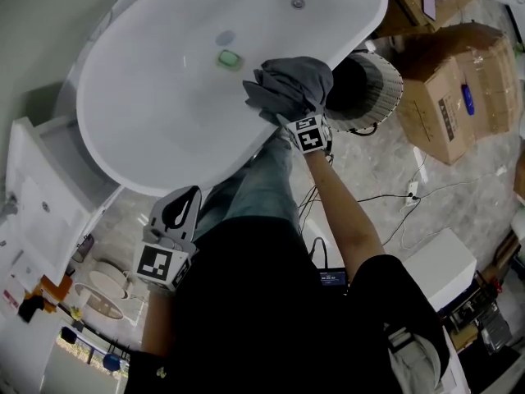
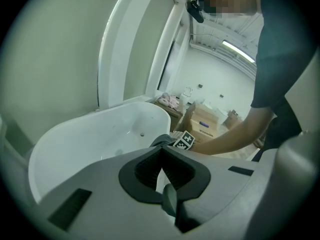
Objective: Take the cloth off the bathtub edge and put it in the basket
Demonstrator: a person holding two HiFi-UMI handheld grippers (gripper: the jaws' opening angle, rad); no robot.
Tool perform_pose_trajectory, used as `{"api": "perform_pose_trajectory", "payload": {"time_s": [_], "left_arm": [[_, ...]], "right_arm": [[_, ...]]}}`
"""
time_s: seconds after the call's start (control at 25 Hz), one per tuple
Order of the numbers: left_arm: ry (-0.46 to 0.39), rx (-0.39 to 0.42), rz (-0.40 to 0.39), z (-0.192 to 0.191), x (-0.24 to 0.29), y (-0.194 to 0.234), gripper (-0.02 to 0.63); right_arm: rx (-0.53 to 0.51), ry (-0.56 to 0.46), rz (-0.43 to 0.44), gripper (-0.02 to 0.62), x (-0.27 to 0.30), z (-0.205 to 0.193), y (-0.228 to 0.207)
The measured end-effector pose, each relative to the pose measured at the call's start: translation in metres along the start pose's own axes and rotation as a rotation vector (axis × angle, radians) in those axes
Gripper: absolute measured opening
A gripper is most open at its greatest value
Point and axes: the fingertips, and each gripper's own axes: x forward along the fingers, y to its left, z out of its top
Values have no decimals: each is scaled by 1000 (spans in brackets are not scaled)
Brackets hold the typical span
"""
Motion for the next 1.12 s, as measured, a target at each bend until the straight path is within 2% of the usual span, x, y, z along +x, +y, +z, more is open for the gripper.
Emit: {"api": "perform_pose_trajectory", "payload": {"time_s": [0.16,0.36,0.52,0.6,0.76,1.12], "left_arm": [[6,-22,23,-3,-1,3,14],[8,-16,26,-5,0,5,14],[7,-17,22,-8,0,5,14],[4,-22,23,-8,-1,6,14],[10,-38,28,-10,-2,5,14],[-10,-12,22,-8,-8,2,14]], "right_arm": [[-20,0,-19,400,10,-2,-1],[25,-35,-38,394,13,-1,-4],[45,-40,-56,293,10,0,-7],[46,-45,-49,211,8,0,-7],[102,-55,-24,130,4,-2,-11],[172,-101,-8,64,-10,9,-12]]}}
